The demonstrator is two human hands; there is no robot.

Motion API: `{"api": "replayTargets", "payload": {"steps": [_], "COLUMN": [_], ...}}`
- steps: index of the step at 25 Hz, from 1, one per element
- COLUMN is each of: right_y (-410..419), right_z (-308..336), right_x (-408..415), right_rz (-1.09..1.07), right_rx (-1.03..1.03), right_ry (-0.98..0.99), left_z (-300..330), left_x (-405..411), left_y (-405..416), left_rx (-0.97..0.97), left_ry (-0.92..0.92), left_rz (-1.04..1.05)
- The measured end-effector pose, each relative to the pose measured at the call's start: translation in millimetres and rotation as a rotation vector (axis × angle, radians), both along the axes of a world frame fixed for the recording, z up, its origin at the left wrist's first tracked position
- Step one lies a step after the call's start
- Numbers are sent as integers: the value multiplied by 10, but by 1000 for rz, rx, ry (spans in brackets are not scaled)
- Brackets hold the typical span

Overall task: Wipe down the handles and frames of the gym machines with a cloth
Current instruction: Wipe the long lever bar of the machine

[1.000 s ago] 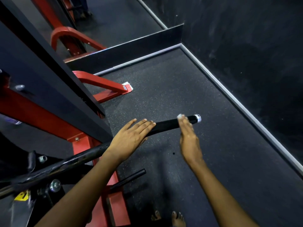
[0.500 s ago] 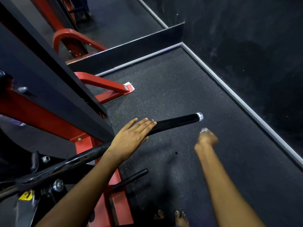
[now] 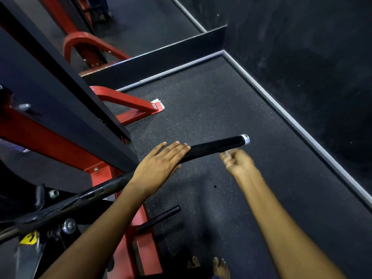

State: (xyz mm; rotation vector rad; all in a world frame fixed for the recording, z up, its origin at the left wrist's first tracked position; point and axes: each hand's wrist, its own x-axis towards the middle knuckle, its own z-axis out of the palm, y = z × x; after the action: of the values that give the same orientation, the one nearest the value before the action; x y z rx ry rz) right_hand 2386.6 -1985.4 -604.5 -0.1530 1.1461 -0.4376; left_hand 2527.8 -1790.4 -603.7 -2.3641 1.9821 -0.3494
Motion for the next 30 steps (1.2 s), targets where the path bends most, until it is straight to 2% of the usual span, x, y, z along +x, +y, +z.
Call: {"api": "replayTargets", "payload": {"steps": [2,3,6,8,10,12,13,15,17,19,20,22,23,24,27,28,30], "right_y": [257,320,128,88,343,649,655,369,28,66,221,602,628,495,-50,-79,162], "right_z": [-9,-63,-237,-314,-394,-390,-400,-366,-283,-253,-241,-258,-314,-331,-347,-349,-343], "right_x": [19,-36,-107,-41,26,2,-26,-17,7,57,77,14,-32,-32,41,68,127], "right_rz": [229,234,-152,-82,115,322,340,148,-42,-30,35,190,247,239,12,-24,23], "right_rx": [-59,-174,-755,-1022,-1252,-1425,-1465,-1382,-1206,-1137,-1189,-1426,-1534,-1546,-1158,-1086,-1070], "right_ry": [60,133,514,723,701,558,524,607,744,687,605,508,508,560,779,795,721], "left_z": [-3,-4,-4,-5,-3,-2,1,18,39,44,38,21,16,13,18,19,13], "left_x": [4,2,-10,2,10,18,17,22,23,10,0,-13,-17,-19,-18,-13,-3], "left_y": [-7,-7,0,0,-2,-3,-2,-15,-29,-19,-9,8,9,6,-4,-4,-2], "left_rx": [-8,-10,-10,-4,-1,-5,-7,-14,-19,-18,-17,-16,-20,-26,-23,-22,-24], "left_ry": [-14,-18,-19,-15,-19,-18,-17,-14,-8,-7,-8,-9,-9,-9,-3,-2,-4], "left_rz": [-2,-3,-2,-2,5,12,12,7,4,1,1,0,-4,-10,-14,-10,-2]}}
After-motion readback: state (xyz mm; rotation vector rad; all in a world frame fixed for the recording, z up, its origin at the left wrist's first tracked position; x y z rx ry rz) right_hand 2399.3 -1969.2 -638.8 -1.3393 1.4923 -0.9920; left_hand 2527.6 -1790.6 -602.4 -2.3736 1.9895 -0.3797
